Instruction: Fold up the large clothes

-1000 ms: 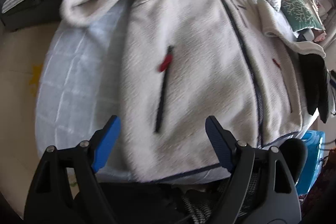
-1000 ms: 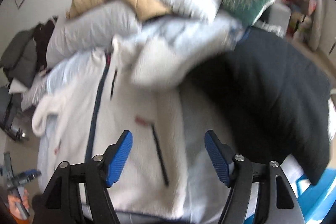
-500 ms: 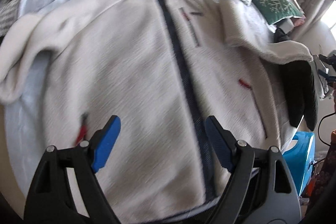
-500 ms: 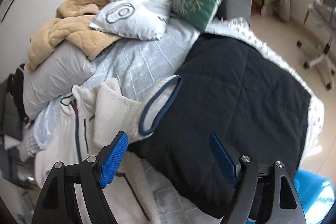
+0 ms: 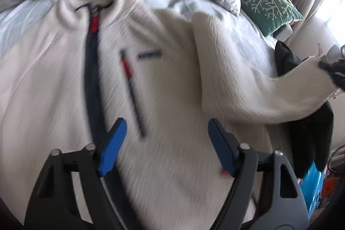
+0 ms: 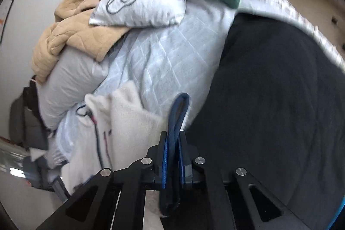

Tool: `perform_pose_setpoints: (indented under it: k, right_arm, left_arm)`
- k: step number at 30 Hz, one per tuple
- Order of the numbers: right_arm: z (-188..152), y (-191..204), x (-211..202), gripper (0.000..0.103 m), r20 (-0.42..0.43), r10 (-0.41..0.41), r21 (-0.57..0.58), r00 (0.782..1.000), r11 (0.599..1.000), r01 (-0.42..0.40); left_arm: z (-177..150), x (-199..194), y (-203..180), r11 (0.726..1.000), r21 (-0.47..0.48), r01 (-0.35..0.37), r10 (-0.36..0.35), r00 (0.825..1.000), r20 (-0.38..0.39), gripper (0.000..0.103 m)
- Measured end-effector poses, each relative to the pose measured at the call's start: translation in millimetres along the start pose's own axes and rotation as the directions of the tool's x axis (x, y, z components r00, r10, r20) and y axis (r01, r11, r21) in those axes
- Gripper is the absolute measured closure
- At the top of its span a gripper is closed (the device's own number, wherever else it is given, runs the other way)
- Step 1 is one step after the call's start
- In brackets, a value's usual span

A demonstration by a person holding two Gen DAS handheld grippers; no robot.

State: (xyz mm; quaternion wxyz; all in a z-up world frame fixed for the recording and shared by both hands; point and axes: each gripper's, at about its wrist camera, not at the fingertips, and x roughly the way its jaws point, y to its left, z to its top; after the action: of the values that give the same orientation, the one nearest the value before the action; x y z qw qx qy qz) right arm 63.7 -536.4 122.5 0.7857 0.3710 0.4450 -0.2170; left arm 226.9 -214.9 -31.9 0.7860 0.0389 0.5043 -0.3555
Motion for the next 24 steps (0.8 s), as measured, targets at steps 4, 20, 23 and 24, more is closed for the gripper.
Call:
perform_pose_setpoints:
  k: [4, 20, 23, 24]
  right_arm:
    - [35.7, 24.2, -63.5, 0.095, 0.225, -0.119, -0.122, 0.967, 0.981, 0.149]
    - [128.0, -53.1, -64.5, 0.084, 0.466, -0.610, 0.024, 0.641, 0.733, 0.680]
    - [123.3, -67.3, -54.2, 0.060, 0.420, -0.625, 0.041, 0.658, 0.737, 0.674]
    - [120.6, -66.4, -55.5, 0.052, 0.419, -0.614, 0.034, 0.668, 0.746, 0.665]
  left_arm:
    - [35.1, 25.1, -27.2, 0.999, 0.027, 0.038, -0.040, 0.997, 0.060, 0.037]
    - [67.8, 137.3, -136.8, 0.991, 0.077, 0.111, -0.120, 0.986, 0.113, 0.036]
    - [74.1, 127.0, -131.0, 0.991, 0.063, 0.114, -0.117, 0.992, 0.045, 0.031]
    - [73.7, 122.0, -126.9, 0.993, 0.060, 0.104, -0.105, 0.994, 0.029, 0.029]
